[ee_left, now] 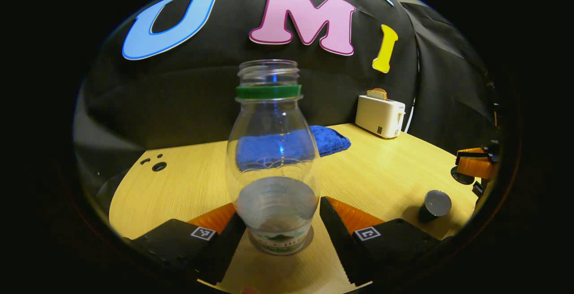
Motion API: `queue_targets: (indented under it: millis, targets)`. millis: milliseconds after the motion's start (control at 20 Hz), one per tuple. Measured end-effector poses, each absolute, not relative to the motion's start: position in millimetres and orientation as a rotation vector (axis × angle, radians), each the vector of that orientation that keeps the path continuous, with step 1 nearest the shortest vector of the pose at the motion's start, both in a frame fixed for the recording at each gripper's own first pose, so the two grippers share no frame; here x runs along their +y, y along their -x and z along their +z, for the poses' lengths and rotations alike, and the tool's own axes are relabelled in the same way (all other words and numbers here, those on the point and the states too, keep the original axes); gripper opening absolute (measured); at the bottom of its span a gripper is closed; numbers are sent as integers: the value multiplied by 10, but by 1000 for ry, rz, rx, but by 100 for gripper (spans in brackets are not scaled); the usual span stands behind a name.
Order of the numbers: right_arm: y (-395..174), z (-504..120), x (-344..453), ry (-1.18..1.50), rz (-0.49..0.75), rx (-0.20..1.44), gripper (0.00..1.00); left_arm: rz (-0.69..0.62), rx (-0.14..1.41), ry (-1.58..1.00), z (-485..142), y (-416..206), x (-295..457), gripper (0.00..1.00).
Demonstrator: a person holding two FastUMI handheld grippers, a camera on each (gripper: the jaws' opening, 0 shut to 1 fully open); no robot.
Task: Open the teacup lid with one hand, grasp the water bottle and pour water into the teacup with the other hand; after pouring, place the water bottle on the coaster and then close the teacup lid.
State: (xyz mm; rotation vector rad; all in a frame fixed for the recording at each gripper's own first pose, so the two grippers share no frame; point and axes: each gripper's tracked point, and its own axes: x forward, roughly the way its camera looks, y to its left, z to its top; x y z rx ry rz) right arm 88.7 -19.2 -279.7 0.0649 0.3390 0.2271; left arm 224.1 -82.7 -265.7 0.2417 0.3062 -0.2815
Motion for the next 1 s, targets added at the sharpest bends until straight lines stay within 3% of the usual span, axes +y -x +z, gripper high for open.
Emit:
queue_targets:
  millis: [600,1000]
  targets:
    - [-890,-3016,90,-33,264,263,28,-239,316,-231,-2670,-1263,-634,96]
    - [-849,-3352,56,-41,251,250,28,-134,277,-16,-2413,-559,-427,96]
